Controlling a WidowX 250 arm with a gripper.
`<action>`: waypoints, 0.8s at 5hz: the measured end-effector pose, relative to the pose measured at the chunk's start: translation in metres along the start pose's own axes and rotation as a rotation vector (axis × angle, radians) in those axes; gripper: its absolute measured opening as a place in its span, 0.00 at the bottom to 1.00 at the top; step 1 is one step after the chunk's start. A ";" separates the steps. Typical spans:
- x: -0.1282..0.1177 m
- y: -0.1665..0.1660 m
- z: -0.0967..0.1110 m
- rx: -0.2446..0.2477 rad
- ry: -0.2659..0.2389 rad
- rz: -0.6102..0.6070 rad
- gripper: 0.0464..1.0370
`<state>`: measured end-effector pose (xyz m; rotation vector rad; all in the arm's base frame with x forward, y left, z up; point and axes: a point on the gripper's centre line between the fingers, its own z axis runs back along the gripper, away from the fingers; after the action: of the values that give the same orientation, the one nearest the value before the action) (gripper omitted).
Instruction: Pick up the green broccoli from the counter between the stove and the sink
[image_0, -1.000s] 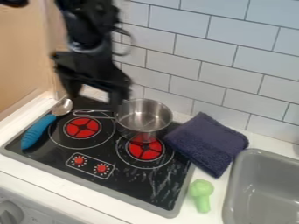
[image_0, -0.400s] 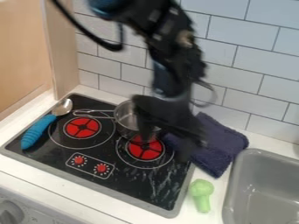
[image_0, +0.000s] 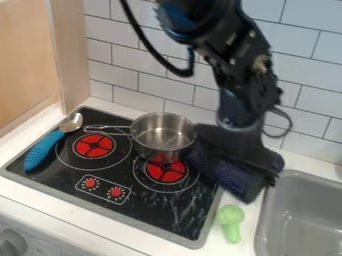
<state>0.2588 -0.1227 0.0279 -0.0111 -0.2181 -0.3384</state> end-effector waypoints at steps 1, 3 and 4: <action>0.000 -0.006 -0.009 -0.021 0.025 -0.022 0.96; -0.005 -0.006 -0.017 -0.023 0.063 -0.033 0.96; -0.007 -0.007 -0.017 -0.030 0.070 -0.043 0.96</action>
<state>0.2539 -0.1283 0.0096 -0.0246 -0.1442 -0.3840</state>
